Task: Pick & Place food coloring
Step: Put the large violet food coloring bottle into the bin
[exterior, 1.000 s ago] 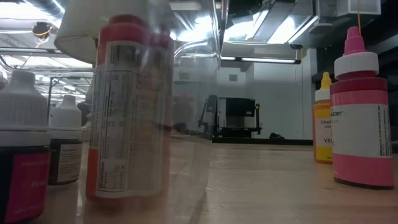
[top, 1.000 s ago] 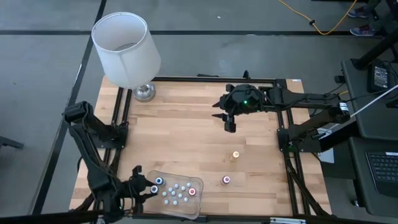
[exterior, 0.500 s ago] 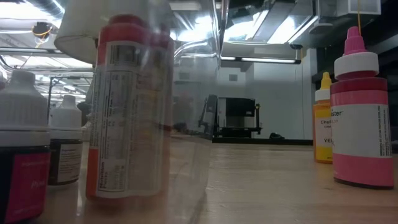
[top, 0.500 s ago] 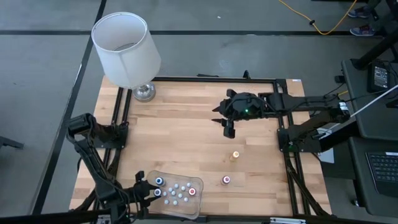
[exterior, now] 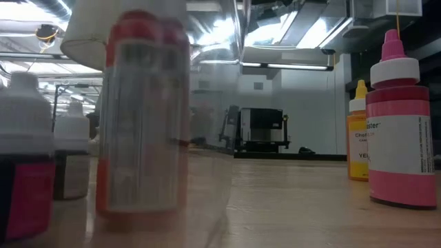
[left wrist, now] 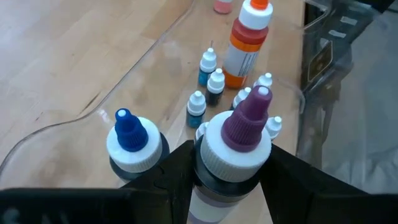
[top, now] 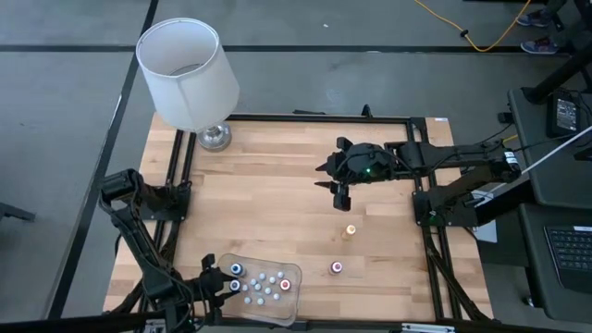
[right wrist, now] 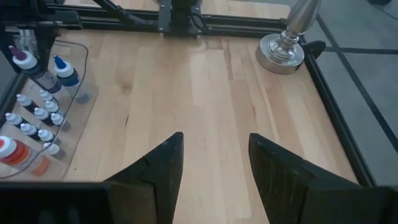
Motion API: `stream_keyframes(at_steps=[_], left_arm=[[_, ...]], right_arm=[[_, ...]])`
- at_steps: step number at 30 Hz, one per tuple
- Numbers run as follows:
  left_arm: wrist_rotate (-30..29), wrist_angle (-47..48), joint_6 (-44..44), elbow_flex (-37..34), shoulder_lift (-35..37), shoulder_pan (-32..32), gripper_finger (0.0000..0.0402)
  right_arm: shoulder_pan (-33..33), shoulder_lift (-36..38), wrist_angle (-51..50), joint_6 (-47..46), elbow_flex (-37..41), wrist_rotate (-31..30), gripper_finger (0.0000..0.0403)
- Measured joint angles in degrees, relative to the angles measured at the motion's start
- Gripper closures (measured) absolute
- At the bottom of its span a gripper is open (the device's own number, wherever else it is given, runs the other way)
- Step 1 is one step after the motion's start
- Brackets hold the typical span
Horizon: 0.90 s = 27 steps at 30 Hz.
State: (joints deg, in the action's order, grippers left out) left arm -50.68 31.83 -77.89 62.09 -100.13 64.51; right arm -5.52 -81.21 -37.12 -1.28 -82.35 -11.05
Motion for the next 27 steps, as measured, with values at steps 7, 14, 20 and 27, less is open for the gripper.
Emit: stream_keyframes(at_steps=[7,14,20,27], left_arm=[[-0.14,1.78,-3.08,-0.48,-0.04,0.00,0.0243],[0.86,1.72,-2.97,0.06,0.17,-0.82,0.0251],[2.13,1.36,-3.31,0.17,0.32,-1.33,0.0231],[2.63,1.29,-3.77,0.15,0.52,-1.33,0.0223]], right_arm=[[0.00,0.00,0.00,0.05,0.00,0.00,0.0221],[0.00,0.00,-0.03,0.30,0.00,0.00,0.0221],[0.02,0.02,-0.05,1.56,0.00,0.00,0.0221],[0.02,0.02,-0.05,1.64,0.00,0.00,0.0221]])
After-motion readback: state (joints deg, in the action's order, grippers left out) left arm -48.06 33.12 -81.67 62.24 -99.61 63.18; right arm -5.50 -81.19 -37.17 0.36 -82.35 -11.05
